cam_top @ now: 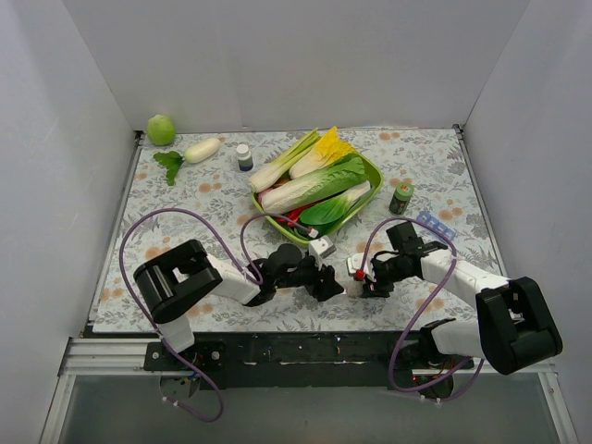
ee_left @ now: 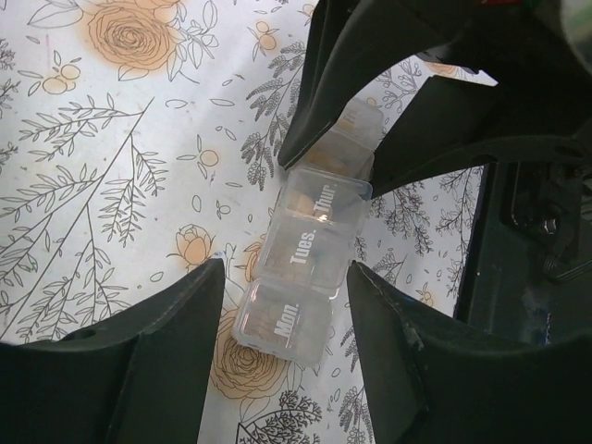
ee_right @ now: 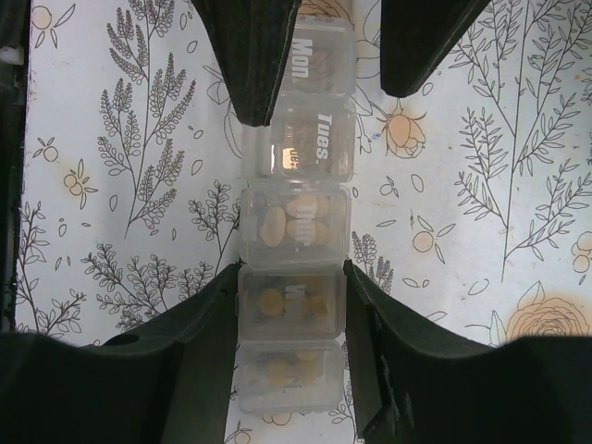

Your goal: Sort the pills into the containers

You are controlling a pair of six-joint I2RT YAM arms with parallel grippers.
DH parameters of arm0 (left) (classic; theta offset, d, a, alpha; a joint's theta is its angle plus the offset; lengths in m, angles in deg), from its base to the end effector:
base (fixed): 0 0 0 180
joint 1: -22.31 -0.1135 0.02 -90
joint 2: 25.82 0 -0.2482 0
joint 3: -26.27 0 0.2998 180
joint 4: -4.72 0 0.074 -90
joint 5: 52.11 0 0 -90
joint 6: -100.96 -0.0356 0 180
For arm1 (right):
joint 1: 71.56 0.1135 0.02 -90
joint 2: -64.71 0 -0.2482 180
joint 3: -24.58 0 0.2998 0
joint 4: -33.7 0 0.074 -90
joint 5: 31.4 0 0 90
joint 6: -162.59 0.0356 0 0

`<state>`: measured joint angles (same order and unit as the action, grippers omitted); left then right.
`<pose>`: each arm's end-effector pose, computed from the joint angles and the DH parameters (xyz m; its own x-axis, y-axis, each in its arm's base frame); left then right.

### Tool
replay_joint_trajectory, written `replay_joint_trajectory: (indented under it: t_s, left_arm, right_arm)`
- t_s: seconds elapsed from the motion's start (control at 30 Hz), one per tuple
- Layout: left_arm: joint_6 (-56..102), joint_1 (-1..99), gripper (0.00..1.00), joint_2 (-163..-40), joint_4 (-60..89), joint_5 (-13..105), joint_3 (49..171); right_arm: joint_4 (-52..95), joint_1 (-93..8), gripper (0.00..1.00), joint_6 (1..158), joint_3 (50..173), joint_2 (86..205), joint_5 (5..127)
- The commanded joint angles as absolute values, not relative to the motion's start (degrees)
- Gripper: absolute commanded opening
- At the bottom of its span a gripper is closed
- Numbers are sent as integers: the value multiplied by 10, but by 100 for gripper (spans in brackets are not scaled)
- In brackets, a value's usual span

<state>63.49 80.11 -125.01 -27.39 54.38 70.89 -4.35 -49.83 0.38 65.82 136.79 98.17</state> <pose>0.1691 -0.2875 0.0729 -0.8788 -0.0327 -0.4761 0.4171 0.4324 -0.7994 0.2123 0.1090 0.1013 0.2099 -0.7065 -0.6759 -0.9775 -0.1360 -0.1614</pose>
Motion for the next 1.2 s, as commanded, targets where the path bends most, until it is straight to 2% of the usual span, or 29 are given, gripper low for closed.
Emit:
replay_joint_trajectory:
  t_s: [0.0, 0.47, 0.77, 1.0, 1.17]
  left_arm:
    - [676, 791, 56, -1228, -247, 524, 723]
    - [832, 773, 56, -1236, -222, 449, 745]
    - [864, 774, 45, -1263, -125, 403, 791]
    - [857, 773, 44, -1276, -72, 399, 815]
    - [850, 774, 51, -1231, -96, 399, 798]
  right_arm:
    - [-41, -500, 47, -1, 656, 1366, 971]
    - [-46, -497, 52, -1, 657, 1371, 971]
    - [-47, -497, 53, 1, 658, 1373, 972]
    - [-50, -497, 67, 9, 662, 1370, 969]
    - [-59, -497, 75, 27, 681, 1351, 970]
